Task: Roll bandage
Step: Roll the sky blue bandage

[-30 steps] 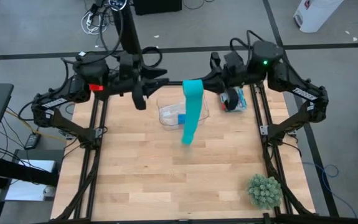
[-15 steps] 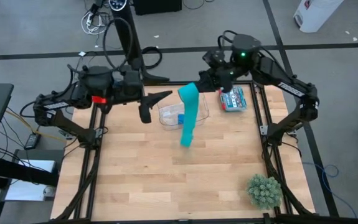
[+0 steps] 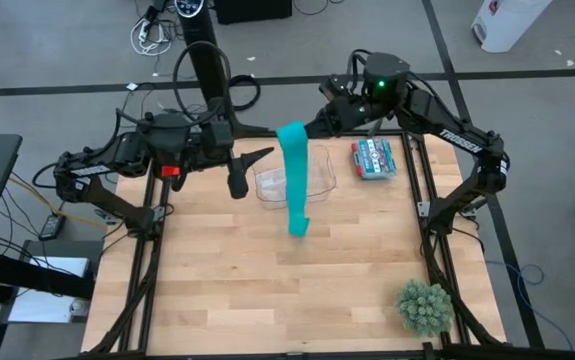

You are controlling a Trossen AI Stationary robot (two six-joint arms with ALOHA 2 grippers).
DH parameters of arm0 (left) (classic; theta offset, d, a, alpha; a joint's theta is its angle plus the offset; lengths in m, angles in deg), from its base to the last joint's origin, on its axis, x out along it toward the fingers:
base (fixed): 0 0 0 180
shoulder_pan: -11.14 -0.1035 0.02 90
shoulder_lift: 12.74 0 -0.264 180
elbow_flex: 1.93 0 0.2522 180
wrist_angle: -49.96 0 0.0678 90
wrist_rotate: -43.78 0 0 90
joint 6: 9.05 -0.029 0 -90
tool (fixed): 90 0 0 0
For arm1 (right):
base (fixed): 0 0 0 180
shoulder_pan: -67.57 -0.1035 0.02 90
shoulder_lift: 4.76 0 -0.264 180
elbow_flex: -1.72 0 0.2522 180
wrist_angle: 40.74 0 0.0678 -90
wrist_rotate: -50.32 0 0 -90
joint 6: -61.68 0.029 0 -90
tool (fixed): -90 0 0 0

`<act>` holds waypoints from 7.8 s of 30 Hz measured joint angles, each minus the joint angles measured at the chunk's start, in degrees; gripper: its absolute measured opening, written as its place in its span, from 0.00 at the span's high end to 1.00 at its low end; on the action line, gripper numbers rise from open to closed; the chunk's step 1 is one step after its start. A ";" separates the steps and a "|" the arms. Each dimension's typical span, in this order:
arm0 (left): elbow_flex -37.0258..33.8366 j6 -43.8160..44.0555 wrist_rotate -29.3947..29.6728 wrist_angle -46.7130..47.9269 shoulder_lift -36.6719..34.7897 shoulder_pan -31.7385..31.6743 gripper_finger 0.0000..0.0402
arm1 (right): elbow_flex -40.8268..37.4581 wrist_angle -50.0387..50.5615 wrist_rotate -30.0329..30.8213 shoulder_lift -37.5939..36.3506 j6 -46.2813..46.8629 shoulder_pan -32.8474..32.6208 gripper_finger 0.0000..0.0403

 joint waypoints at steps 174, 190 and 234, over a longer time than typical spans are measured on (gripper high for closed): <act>5.46 38.17 -21.11 7.34 1.68 -4.70 0.95 | 3.43 4.88 22.81 -2.19 -70.05 -9.66 0.59; 5.46 40.13 -21.49 7.27 2.03 -6.59 0.94 | 3.43 3.28 24.28 -2.23 -71.99 -12.87 0.60; 5.46 28.31 -15.89 6.62 2.35 -7.78 0.63 | 3.43 1.70 22.16 0.23 -71.08 -11.17 1.00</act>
